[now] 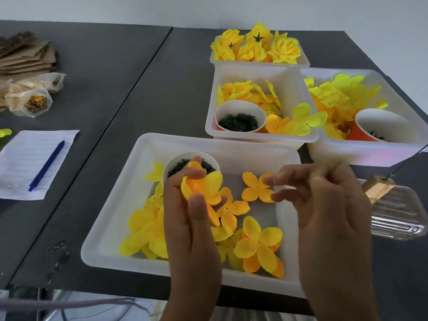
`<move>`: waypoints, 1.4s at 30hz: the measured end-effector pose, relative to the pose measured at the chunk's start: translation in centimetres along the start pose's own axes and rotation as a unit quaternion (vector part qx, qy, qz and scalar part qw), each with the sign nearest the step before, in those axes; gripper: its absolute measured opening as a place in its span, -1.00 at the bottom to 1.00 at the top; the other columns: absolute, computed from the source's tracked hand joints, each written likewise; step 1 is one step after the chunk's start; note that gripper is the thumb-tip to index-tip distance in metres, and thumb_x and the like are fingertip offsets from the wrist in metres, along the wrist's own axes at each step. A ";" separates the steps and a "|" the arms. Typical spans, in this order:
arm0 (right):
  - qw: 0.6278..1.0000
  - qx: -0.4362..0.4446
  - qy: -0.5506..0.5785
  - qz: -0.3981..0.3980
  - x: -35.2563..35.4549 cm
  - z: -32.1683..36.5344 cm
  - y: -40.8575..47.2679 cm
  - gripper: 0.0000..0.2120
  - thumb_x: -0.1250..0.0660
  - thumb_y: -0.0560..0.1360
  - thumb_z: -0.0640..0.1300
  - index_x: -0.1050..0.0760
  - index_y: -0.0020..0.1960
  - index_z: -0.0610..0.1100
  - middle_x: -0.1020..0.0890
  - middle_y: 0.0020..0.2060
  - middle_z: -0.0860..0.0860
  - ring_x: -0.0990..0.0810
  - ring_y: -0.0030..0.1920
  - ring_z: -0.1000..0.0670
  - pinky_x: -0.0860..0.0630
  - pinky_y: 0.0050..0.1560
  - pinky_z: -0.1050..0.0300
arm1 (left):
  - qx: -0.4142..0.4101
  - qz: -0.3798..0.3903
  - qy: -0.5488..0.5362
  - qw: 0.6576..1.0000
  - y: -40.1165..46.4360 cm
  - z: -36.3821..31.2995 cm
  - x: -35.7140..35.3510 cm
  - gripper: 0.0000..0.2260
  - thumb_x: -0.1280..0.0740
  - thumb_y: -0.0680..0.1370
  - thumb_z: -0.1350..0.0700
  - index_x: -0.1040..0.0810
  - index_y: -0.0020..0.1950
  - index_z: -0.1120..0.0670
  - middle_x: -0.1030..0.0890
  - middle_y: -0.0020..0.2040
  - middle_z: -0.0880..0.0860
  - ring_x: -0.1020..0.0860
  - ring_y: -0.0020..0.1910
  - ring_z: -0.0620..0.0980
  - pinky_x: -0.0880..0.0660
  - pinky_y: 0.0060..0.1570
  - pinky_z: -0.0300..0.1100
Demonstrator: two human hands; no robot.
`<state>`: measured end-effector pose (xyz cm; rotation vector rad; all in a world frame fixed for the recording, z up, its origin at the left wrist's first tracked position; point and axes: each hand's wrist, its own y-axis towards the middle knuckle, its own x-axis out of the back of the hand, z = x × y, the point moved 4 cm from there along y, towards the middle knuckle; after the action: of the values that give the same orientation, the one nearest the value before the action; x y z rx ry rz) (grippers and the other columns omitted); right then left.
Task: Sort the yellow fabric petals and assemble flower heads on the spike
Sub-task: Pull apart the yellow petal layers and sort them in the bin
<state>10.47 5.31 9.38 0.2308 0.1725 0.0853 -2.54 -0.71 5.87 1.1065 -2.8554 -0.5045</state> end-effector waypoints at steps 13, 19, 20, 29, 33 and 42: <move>0.945 0.012 -0.221 0.239 -3.7 -1.2 -1.5 -0.74 -0.08 0.53 0.23 -0.40 -0.19 0.13 -0.49 -0.18 0.08 -0.50 -0.13 0.03 -0.45 -0.16 0.16 | -0.037 0.120 -0.031 0.992 -0.7 -0.1 -1.5 -0.70 -0.06 0.68 0.05 -0.43 0.35 0.06 -0.52 0.33 -0.04 -0.51 0.30 -0.01 -0.52 0.16 -0.16; 0.958 -0.003 -0.216 0.189 -3.1 -1.4 -1.4 -0.73 -0.13 0.56 0.05 -0.46 -0.25 0.01 -0.51 -0.23 0.08 -0.51 -0.20 0.01 -0.48 -0.25 0.14 | 0.005 0.120 -0.096 0.988 -0.9 -0.8 -1.7 -0.69 -0.03 0.64 0.09 -0.45 0.29 0.07 -0.61 0.18 -0.08 -0.61 0.13 -0.08 -0.56 -0.03 -0.25; 0.960 0.003 -0.220 0.175 -2.9 -1.3 -1.4 -0.72 -0.12 0.56 0.06 -0.44 -0.28 0.02 -0.51 -0.23 0.09 -0.51 -0.21 0.02 -0.47 -0.27 0.17 | 0.002 0.112 -0.070 0.991 -0.8 -0.8 -1.6 -0.72 -0.05 0.64 0.09 -0.45 0.27 0.05 -0.63 0.11 -0.12 -0.63 0.05 -0.11 -0.57 -0.09 -0.25; 0.920 0.073 -0.357 0.144 -2.7 -1.6 -1.6 -0.73 -0.12 0.56 -0.08 -0.55 -0.16 -0.12 -0.56 -0.16 0.10 -0.52 -0.20 0.11 -0.44 -0.16 0.29 | -0.004 0.143 0.254 0.957 0.9 -0.8 -0.7 -0.86 -0.16 0.60 -0.06 -0.50 -0.05 -0.18 -0.59 -0.20 -0.28 -0.56 -0.25 -0.28 -0.39 -0.38 -0.45; 0.920 0.070 -0.362 0.132 -2.7 -1.9 -2.0 -0.71 -0.11 0.56 -0.07 -0.55 -0.16 -0.13 -0.57 -0.19 0.07 -0.53 -0.22 0.09 -0.44 -0.18 0.25 | 0.013 0.146 0.287 0.947 1.3 -0.8 -0.4 -0.80 -0.19 0.57 -0.03 -0.48 -0.23 -0.07 -0.58 -0.25 -0.15 -0.52 -0.32 -0.14 -0.42 -0.37 -0.34; 0.929 0.067 -0.351 0.098 -2.5 -2.3 -2.5 -0.73 -0.11 0.57 -0.08 -0.56 -0.10 -0.10 -0.58 -0.20 0.10 -0.54 -0.22 0.12 -0.46 -0.23 0.25 | 0.036 0.127 0.280 0.951 1.5 -0.3 -0.8 -0.75 -0.21 0.60 0.06 -0.40 -0.30 0.01 -0.56 -0.30 -0.13 -0.45 -0.45 -0.16 -0.37 -0.47 -0.32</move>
<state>7.75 3.13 6.98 0.4003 -0.5640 0.1850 -2.89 0.79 6.64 0.7170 -2.4635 -0.0505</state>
